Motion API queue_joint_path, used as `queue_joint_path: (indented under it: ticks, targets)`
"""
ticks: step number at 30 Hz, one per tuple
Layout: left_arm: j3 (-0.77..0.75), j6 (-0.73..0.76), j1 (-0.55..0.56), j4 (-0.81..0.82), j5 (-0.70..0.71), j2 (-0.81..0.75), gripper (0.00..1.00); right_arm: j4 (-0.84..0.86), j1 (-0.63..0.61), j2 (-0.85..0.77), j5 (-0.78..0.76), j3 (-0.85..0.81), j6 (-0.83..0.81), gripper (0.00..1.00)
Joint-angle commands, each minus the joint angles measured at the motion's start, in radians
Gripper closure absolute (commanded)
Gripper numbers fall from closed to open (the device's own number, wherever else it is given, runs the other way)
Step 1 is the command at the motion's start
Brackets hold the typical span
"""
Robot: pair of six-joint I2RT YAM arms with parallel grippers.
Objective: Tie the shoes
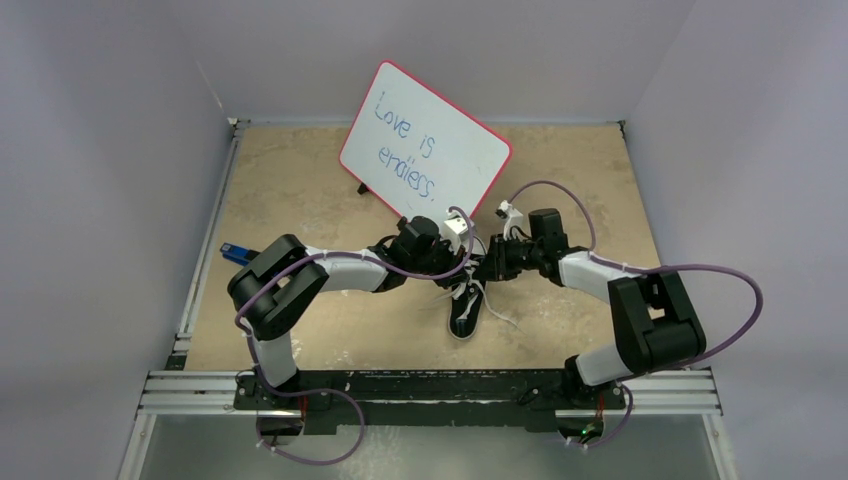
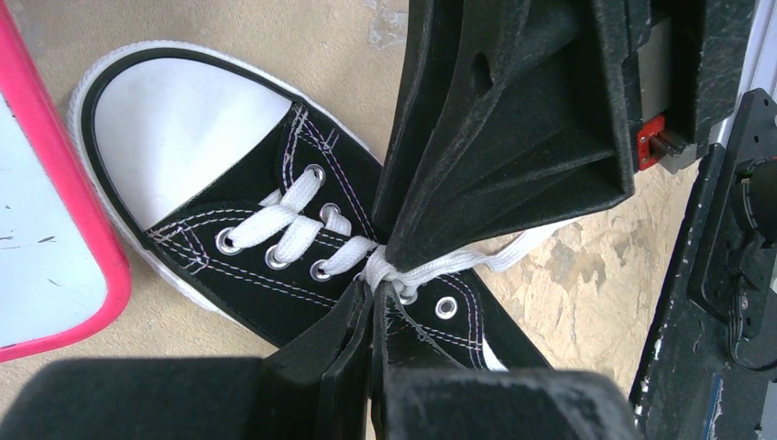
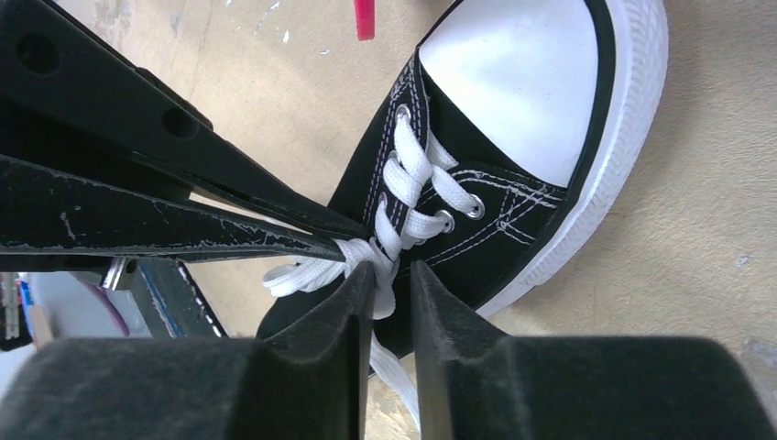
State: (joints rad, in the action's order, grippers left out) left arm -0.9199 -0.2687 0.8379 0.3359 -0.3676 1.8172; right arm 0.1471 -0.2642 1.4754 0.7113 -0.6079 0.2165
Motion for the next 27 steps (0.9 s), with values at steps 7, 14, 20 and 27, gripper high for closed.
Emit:
queue_joint_path:
  ticks: [7,14,20,27]
  targets:
    - [-0.031,0.012,-0.006,0.034,-0.018,0.002,1.0,0.049,-0.009,-0.045,0.037,-0.023,-0.011,1.0]
    - [-0.044,-0.017,-0.013,0.035,0.01,0.004,0.94,0.091,-0.008,-0.116,0.065,0.02,0.016,1.0]
    - [-0.024,-0.066,-0.024,0.096,0.016,0.001,0.91,0.125,-0.008,-0.12,0.082,0.034,0.036,1.0]
    - [-0.003,-0.144,-0.025,0.228,0.014,0.021,0.97,0.163,-0.009,-0.121,0.138,0.045,0.071,1.0]
